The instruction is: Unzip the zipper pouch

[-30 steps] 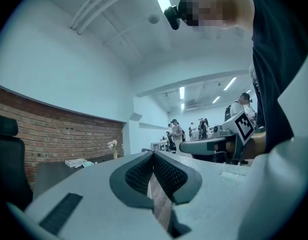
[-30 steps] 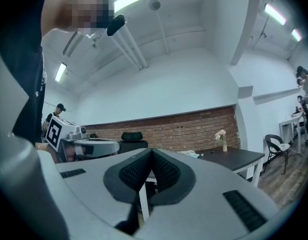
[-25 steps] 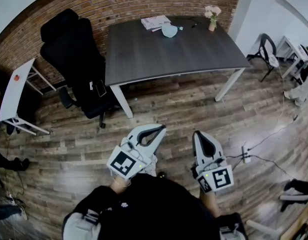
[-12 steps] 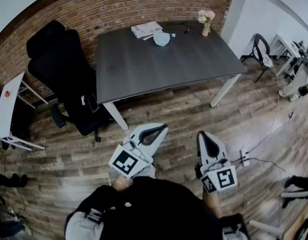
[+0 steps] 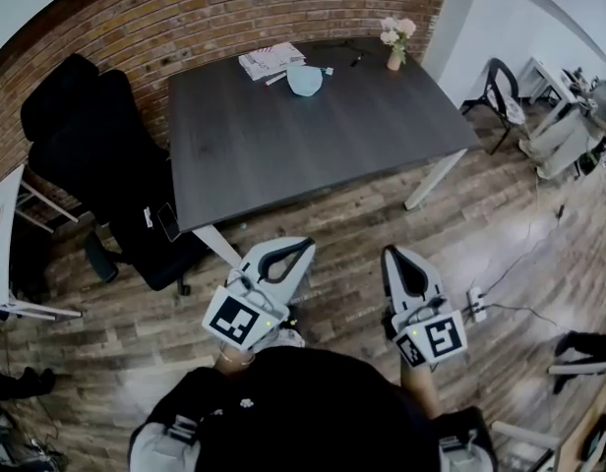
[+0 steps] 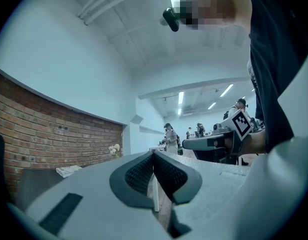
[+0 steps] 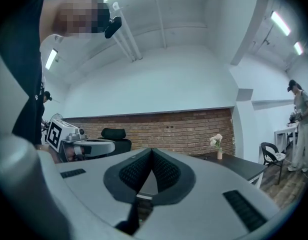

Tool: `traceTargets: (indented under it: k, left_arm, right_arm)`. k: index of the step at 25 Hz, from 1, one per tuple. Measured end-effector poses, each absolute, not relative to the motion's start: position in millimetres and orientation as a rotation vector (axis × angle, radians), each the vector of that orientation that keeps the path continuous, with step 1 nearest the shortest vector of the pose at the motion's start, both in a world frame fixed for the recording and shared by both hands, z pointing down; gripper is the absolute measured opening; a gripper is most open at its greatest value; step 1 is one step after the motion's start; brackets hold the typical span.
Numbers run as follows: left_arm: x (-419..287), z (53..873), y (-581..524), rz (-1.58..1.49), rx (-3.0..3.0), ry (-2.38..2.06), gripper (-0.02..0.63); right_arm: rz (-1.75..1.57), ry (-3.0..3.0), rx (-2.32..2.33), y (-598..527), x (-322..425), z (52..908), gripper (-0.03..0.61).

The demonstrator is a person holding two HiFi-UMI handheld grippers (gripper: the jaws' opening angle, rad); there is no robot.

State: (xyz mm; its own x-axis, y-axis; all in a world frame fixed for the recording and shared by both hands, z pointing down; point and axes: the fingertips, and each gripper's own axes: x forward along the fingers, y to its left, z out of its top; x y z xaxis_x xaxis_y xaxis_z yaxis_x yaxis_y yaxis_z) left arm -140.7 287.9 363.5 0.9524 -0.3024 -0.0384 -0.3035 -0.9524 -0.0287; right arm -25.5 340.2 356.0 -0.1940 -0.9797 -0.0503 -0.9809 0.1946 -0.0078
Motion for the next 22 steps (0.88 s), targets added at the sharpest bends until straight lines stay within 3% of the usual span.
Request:
traceTargets:
  k: [22]
  left_arm:
    - [-165,383,131,0.055,-3.084,0.520,0.003]
  right_arm:
    - [0.041,2.413,-2.058,192,-37,367,0.002]
